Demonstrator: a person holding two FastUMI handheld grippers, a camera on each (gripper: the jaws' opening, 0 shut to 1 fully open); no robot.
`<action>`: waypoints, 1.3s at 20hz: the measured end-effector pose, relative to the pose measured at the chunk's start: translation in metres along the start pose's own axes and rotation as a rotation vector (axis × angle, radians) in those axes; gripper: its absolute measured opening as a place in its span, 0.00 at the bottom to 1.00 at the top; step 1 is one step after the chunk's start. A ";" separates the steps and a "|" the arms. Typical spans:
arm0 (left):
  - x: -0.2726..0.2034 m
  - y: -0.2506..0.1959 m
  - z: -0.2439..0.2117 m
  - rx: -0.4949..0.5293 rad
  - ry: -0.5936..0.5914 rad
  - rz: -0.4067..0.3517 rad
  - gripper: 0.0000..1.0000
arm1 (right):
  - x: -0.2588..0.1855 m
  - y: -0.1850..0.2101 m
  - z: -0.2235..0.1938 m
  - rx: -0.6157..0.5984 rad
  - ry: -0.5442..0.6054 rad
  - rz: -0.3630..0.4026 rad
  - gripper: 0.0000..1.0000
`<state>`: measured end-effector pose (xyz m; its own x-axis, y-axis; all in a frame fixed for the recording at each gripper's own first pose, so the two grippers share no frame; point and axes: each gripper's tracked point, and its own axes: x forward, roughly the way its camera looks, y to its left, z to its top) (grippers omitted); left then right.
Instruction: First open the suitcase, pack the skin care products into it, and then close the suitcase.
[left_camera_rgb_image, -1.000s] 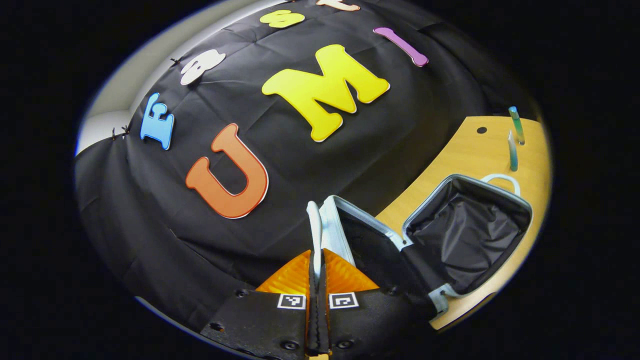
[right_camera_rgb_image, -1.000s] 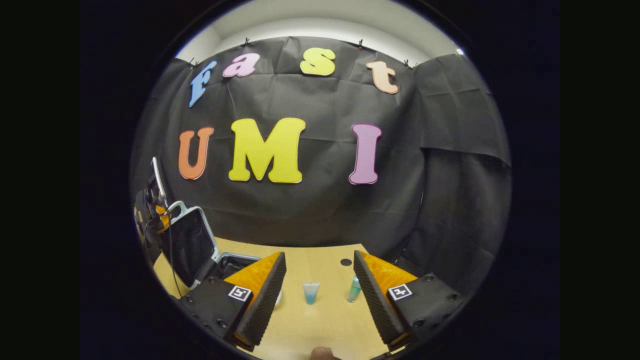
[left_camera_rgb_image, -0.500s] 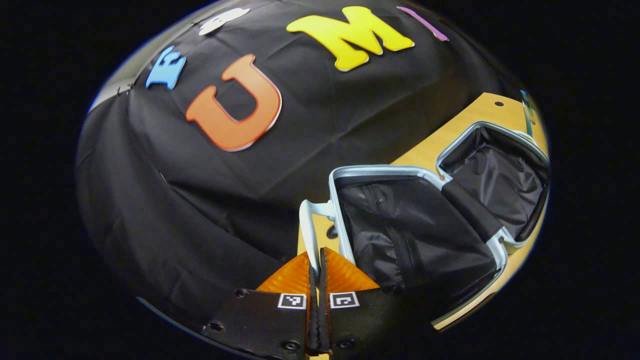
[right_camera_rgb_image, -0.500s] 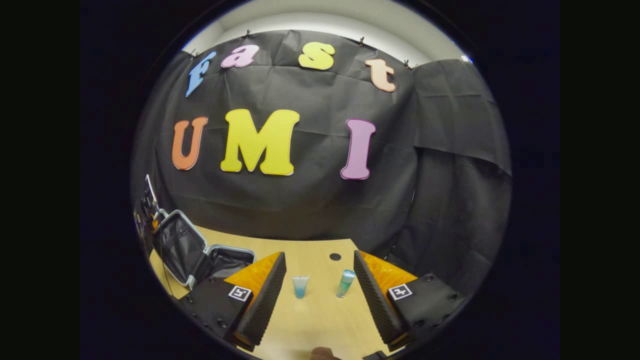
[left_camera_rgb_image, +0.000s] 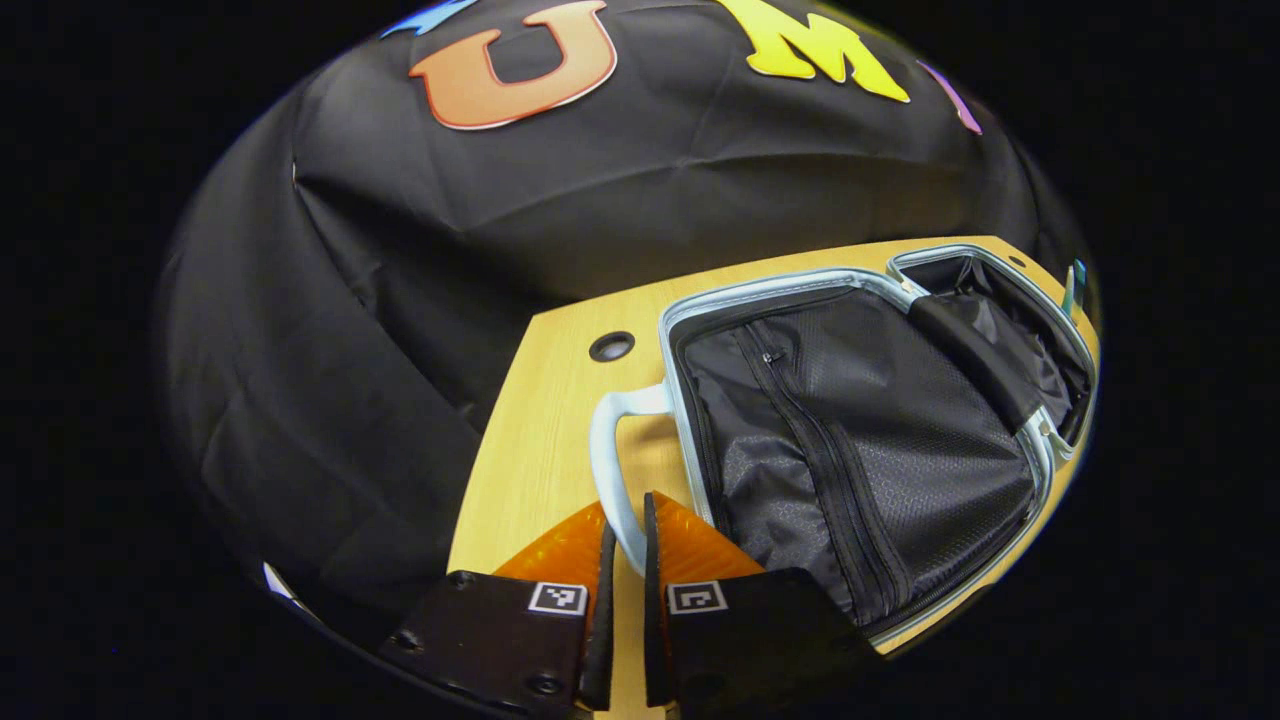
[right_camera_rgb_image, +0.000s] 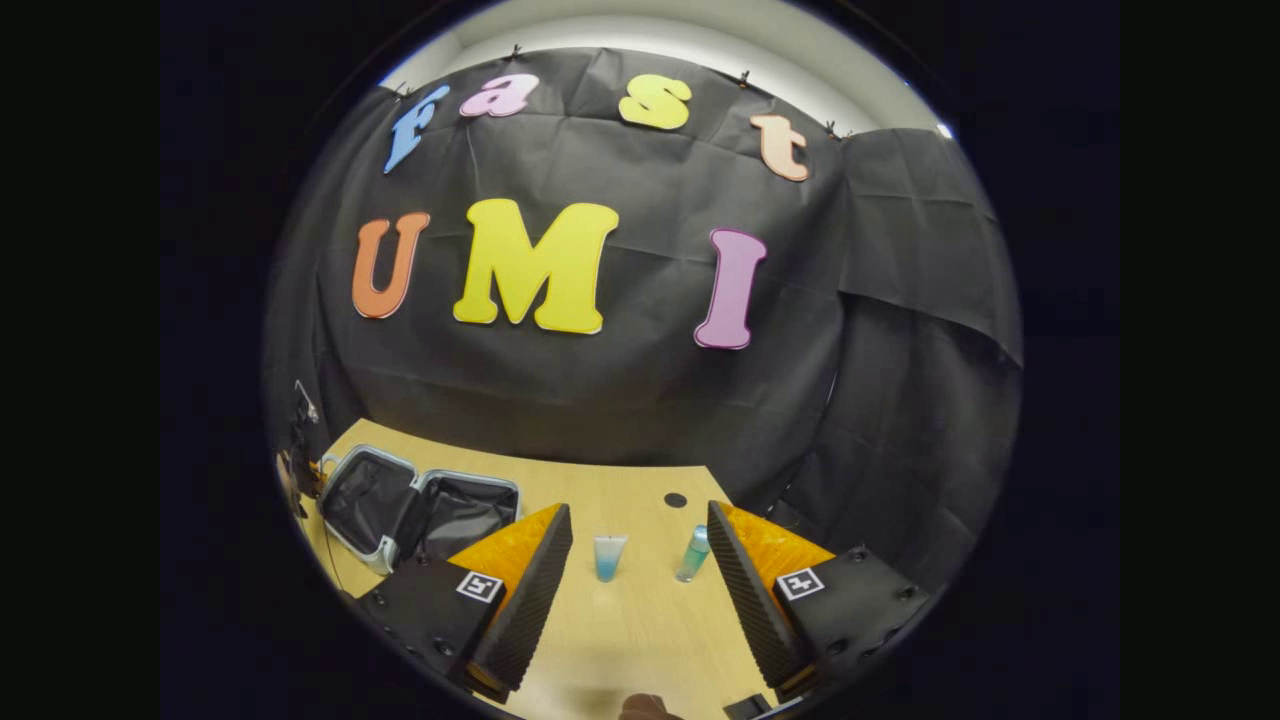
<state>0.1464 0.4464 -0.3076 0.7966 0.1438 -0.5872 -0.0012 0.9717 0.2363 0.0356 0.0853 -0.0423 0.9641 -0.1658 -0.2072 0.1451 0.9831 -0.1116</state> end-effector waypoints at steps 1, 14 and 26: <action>0.002 0.001 -0.004 -0.011 0.006 0.002 0.16 | -0.001 0.002 0.002 -0.007 -0.004 0.004 0.81; -0.097 -0.076 0.085 -0.120 -0.188 -0.051 0.99 | 0.013 0.002 -0.015 -0.019 -0.002 0.121 0.80; -0.163 -0.367 0.126 -0.176 -0.212 -0.332 0.99 | 0.068 -0.113 -0.039 -0.028 -0.029 0.096 0.81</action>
<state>0.0933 0.0424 -0.2009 0.8776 -0.2063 -0.4328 0.1880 0.9785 -0.0852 0.0761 -0.0401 -0.0821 0.9795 -0.0683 -0.1898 0.0460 0.9918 -0.1196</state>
